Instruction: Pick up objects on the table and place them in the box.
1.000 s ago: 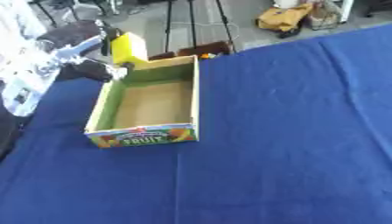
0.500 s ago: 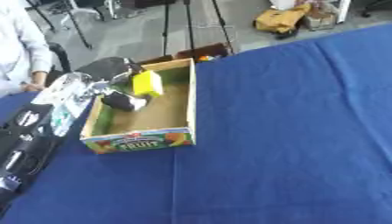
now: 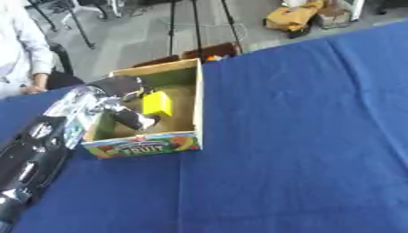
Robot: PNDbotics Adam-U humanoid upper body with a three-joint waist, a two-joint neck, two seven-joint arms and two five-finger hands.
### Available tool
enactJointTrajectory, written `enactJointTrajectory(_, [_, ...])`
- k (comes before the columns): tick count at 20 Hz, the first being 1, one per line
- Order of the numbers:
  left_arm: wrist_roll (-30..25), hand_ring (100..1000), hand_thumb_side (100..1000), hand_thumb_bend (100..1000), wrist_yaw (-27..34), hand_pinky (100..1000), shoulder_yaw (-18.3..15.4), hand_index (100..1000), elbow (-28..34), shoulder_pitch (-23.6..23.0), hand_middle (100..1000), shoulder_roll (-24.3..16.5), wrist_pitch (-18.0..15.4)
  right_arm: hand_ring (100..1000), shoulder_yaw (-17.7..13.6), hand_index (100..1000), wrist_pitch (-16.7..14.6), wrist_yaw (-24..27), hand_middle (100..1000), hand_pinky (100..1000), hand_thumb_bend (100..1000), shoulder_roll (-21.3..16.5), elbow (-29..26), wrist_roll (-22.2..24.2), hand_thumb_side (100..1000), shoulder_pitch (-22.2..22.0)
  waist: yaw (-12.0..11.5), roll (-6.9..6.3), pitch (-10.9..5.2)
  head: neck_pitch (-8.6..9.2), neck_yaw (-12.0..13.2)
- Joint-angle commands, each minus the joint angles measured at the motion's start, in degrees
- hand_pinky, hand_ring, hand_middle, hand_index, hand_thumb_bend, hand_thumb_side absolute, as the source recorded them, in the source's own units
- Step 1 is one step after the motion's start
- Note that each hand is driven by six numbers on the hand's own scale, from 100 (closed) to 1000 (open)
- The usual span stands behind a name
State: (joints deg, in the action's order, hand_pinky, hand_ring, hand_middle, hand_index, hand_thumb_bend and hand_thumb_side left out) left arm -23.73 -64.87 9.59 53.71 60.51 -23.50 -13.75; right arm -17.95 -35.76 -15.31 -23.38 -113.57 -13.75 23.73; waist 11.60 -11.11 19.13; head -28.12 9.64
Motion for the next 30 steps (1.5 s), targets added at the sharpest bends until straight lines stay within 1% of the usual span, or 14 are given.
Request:
enactJointTrajectory(1, [-0.98, 719, 631, 100, 1.1, 456, -0.81, 848, 0.01, 0.71, 779, -0.69, 0.06, 780, -0.18, 786, 0.03, 0.37, 610, 694, 248, -0.55, -1.02, 0.17, 1000, 0.84, 0.04, -0.02, 0.03, 0.59, -0.04])
enactJointTrajectory(6, [-3.94, 780, 621, 100, 2.54, 532, -0.7, 947, -0.87, 0.41, 862, -0.5, -0.19, 780, -0.22, 785, -0.02, 0.36, 609, 693, 250, -0.48, -1.02, 0.24, 1000, 0.95, 0.18, 0.13, 0.22, 0.64, -0.1])
enactJointTrajectory(7, [-4.9, 832, 636, 207, 2.85, 597, -0.71, 1000, -0.98, 0.35, 926, -0.49, -0.38, 780, -0.22, 784, -0.02, 0.37, 609, 693, 254, -0.47, -1.02, 0.24, 1000, 0.97, 0.21, 0.17, 0.23, 0.65, -0.14])
enactJointTrajectory(8, [-5.87, 844, 642, 235, 3.2, 610, -0.76, 1000, -1.02, 0.34, 938, -0.53, -0.58, 780, -0.22, 784, -0.03, 0.37, 609, 693, 251, -0.46, -1.02, 0.25, 1000, 0.97, 0.21, 0.2, 0.21, 0.64, -0.17])
enactJointTrajectory(9, [-6.59, 893, 674, 366, 3.4, 675, -0.83, 1000, -0.83, 0.36, 990, -0.65, -0.71, 780, -0.22, 784, -0.03, 0.38, 610, 693, 248, -0.45, -1.02, 0.25, 1000, 0.95, 0.19, 0.23, 0.17, 0.6, -0.21])
enactJointTrajectory(10, [-7.17, 910, 684, 409, 3.39, 698, -0.85, 1000, -0.55, 0.33, 1000, -0.78, -0.81, 780, -0.23, 784, -0.02, 0.39, 610, 693, 249, -0.42, -1.02, 0.25, 1000, 0.94, 0.16, 0.26, 0.12, 0.58, -0.24])
enactJointTrajectory(11, [-7.81, 953, 714, 527, 3.29, 762, -0.83, 1000, -0.29, 0.26, 1000, -0.9, -0.92, 780, -0.23, 784, 0.0, 0.39, 610, 693, 247, -0.39, -1.02, 0.25, 1000, 0.91, 0.13, 0.3, 0.05, 0.53, -0.29])
enactJointTrajectory(13, [-8.87, 995, 740, 600, 3.04, 817, -0.86, 1000, 0.26, 0.18, 1000, -1.13, -1.15, 779, -0.23, 781, 0.03, 0.4, 609, 692, 243, -0.34, -1.02, 0.24, 1000, 0.89, 0.06, 0.38, -0.09, 0.51, -0.36])
enactJointTrajectory(15, [-9.08, 1000, 745, 616, 3.03, 858, -1.0, 1000, 0.96, 0.05, 1000, -1.34, -1.33, 779, -0.22, 780, 0.07, 0.42, 609, 692, 239, -0.26, -1.02, 0.23, 1000, 0.87, -0.05, 0.51, -0.26, 0.51, -0.44])
enactJointTrajectory(20, [-6.69, 1000, 745, 629, 4.21, 888, -1.11, 1000, 2.14, -0.44, 1000, -1.8, -1.9, 778, -0.23, 777, 0.16, 0.39, 610, 691, 231, -0.07, -1.02, 0.07, 1000, 0.85, -0.37, 0.88, -0.63, 0.58, -0.61])
enactJointTrajectory(22, [-5.39, 1000, 778, 678, 4.83, 900, -1.22, 1000, 2.5, -0.61, 1000, -1.92, -2.04, 778, -0.24, 776, 0.2, 0.35, 610, 690, 229, -0.02, -1.02, 0.0, 1000, 0.84, -0.51, 1.04, -0.76, 0.48, -0.72])
enactJointTrajectory(23, [-4.6, 1000, 850, 684, 5.27, 895, -1.37, 1000, 2.74, -0.65, 1000, -1.95, -2.03, 777, -0.25, 776, 0.22, 0.34, 611, 690, 228, 0.0, -1.02, -0.05, 1000, 0.82, -0.59, 1.11, -0.81, 0.44, -0.75])
enactJointTrajectory(25, [-1.67, 1000, 926, 669, 6.58, 885, -1.99, 1000, 3.92, -0.61, 1000, -2.3, -1.74, 777, -0.25, 776, 0.27, 0.31, 611, 690, 226, 0.03, -1.02, -0.12, 1000, 0.77, -0.81, 1.27, -0.94, 0.32, -0.84])
enactJointTrajectory(30, [4.87, 1000, 934, 659, 7.25, 880, -2.11, 1000, 5.74, -0.75, 1000, -2.98, -0.57, 777, -0.25, 776, 0.34, 0.24, 611, 690, 227, 0.03, -1.02, -0.22, 1000, 0.72, -0.96, 1.39, -1.0, 0.18, -0.86])
